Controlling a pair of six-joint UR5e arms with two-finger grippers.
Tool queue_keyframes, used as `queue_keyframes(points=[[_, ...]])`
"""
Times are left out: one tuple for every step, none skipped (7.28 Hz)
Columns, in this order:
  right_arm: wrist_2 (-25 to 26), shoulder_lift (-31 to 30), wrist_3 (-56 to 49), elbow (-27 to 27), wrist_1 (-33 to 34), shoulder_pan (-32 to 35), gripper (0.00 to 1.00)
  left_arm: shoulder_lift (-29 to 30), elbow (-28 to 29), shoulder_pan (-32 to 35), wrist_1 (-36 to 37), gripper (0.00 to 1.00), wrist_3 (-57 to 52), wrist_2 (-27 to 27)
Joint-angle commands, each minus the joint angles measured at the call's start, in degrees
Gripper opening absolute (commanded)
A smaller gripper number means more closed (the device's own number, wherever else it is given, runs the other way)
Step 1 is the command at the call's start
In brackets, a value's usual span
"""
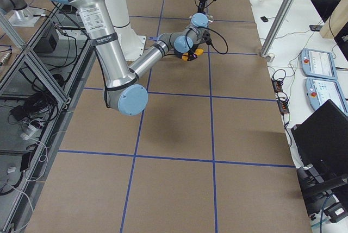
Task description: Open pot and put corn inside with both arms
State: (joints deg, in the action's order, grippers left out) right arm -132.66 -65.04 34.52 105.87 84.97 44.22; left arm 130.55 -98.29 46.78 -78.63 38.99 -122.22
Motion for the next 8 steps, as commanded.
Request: queue_keyframes(points=[[7.7,10.7,4.8,-0.8,7.4,-6.9,0.39,-5.4,-2.0,4.5,0.1,0.49,-7.7,-2.7],[9.9,13.8,5.6,-1.4,9.3,-8.7,0.39,-7.7,-2.3,6.5,0.0,0.49,-11.4,-3.7],[10.1,14.3,6.3,-1.5,9.2,-9.6,0.39,-10.5,-2.4,8.1,-0.2,0.49,-16.5,-3.9],[11.5,15.4,6.2,-2.9,9.2,-11.2,0.40,-13.1,-2.5,10.0,-0.4,0.49,-20.7,-3.9],[13.6,17.6,6.2,-5.9,9.0,-12.6,0.41,-14.8,-2.5,11.1,-0.5,0.50,-23.9,-4.0],[13.8,18.3,6.1,-6.7,8.8,-12.8,0.50,-16.5,-2.3,11.5,-0.7,0.50,-25.9,-3.9],[14.1,18.4,5.9,-6.6,8.7,-12.8,0.67,-17.2,-2.0,11.5,-0.9,0.50,-26.1,-3.9],[14.2,18.4,5.7,-6.7,8.7,-12.8,0.67,-17.9,-1.1,11.3,-1.5,0.50,-26.1,-3.9]])
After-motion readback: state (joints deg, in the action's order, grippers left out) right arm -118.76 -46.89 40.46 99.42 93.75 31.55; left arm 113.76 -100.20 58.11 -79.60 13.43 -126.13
